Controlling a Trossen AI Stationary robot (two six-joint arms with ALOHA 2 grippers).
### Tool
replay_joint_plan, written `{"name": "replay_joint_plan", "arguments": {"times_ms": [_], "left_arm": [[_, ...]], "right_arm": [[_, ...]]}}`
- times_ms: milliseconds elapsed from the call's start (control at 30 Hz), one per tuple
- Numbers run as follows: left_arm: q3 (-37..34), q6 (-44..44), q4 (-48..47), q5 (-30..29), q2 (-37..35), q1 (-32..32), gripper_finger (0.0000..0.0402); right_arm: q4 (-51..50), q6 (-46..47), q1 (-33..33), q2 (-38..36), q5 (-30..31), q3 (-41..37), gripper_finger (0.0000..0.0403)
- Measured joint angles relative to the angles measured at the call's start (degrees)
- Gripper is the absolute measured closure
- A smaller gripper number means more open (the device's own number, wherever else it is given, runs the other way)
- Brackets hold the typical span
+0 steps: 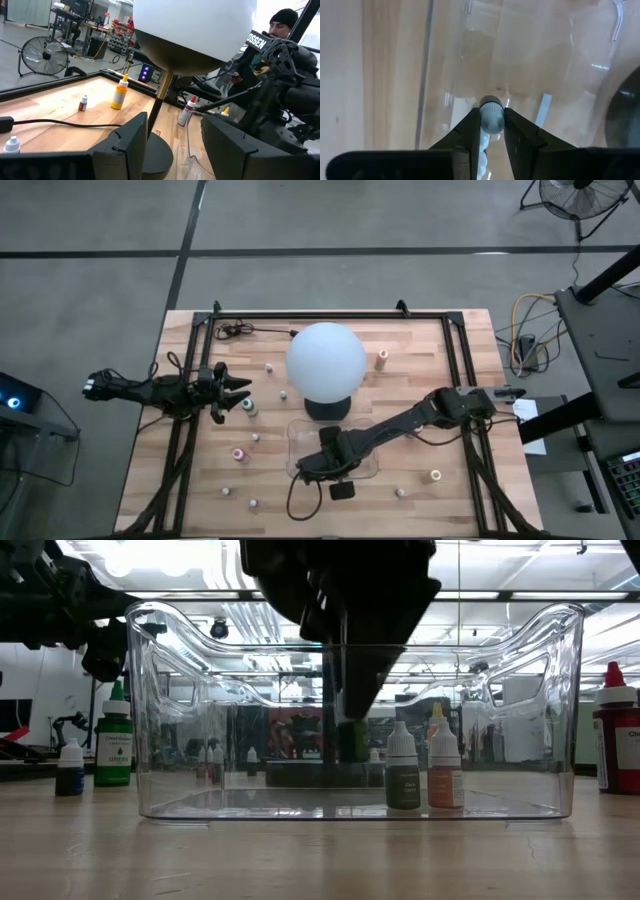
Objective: Pick & Place food coloring
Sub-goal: Put the top small green food coloring bottle into the transparent bin
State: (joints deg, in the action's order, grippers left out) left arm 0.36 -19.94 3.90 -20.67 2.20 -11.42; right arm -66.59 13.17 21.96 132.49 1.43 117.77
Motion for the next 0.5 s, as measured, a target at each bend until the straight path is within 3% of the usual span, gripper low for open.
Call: {"name": "replay_joint_plan", "arguments": {"times_ms": [500], "left_arm": [[0.0,0.0,-0.02,0.0,0.0,0.0,0.0241]], "right_arm": [[4.59,0.13,0.15,0.0,-0.44,-4.31,0.0337]]}}
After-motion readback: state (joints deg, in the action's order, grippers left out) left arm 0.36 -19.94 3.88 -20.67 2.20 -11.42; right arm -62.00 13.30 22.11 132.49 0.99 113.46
